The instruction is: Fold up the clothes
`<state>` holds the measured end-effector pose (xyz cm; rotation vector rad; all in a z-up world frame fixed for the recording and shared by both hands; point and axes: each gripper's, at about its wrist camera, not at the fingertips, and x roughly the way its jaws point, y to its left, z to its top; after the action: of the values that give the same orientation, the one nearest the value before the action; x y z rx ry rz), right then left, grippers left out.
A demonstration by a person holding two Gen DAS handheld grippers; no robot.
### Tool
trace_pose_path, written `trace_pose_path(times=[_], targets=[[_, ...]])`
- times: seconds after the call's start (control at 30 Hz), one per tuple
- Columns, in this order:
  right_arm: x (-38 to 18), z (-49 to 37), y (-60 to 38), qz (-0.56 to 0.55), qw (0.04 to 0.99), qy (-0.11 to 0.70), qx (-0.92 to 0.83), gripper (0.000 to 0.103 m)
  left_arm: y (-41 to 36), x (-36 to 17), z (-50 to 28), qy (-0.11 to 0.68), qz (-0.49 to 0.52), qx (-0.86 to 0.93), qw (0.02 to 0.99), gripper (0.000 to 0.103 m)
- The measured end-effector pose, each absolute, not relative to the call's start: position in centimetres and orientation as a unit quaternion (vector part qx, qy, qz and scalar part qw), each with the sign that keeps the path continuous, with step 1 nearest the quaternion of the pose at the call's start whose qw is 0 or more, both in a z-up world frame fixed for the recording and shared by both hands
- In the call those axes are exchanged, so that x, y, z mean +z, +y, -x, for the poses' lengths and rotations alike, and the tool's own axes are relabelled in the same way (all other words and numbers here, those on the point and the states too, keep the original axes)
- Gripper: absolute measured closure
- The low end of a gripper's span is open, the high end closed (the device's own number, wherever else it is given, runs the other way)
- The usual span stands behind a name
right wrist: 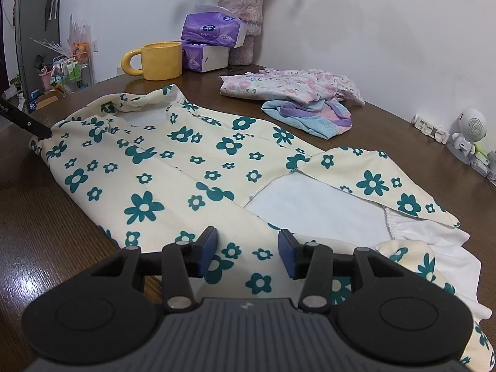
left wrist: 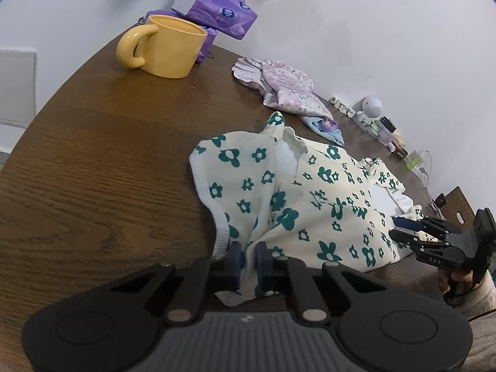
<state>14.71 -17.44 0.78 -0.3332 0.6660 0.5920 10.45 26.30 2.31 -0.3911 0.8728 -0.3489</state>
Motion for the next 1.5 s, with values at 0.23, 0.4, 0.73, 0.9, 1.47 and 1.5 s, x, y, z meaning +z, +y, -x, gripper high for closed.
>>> trace_pose_path(times=[0.23, 0.4, 0.73, 0.9, 1.47, 1.5], targets=[[0.7, -14.4, -17.5, 0.161, 0.892, 0.313, 0.284, 0.059, 26.1, 4.3, -8.4, 0.363, 0.178, -0.123, 0.906, 0.081], [0.7, -14.5, -17.6, 0.156, 0.892, 0.314, 0.285, 0.059, 22.2, 6.4, -7.5, 0.317, 0.143, -0.136, 0.928, 0.078], [0.6, -14.3, -17.8, 0.155, 0.895, 0.304, 0.287, 0.059, 11.5, 4.2, -10.3, 0.319, 0.072, -0.159, 0.932, 0.076], [0.4, -14.4, -18.3, 0.14, 0.895, 0.302, 0.295, 0.059, 12.4, 3.0, -10.0, 0.329, 0.055, -0.096, 0.938, 0.076], [0.1, -14.8, -19.2, 0.117, 0.894, 0.299, 0.312, 0.059, 16.0, 1.8, -8.5, 0.316, 0.057, -0.033, 0.947, 0.097], [0.1, -14.8, -19.2, 0.116, 0.894, 0.298, 0.314, 0.059, 16.0, 1.8, -8.5, 0.316, 0.057, -0.032, 0.947, 0.097]])
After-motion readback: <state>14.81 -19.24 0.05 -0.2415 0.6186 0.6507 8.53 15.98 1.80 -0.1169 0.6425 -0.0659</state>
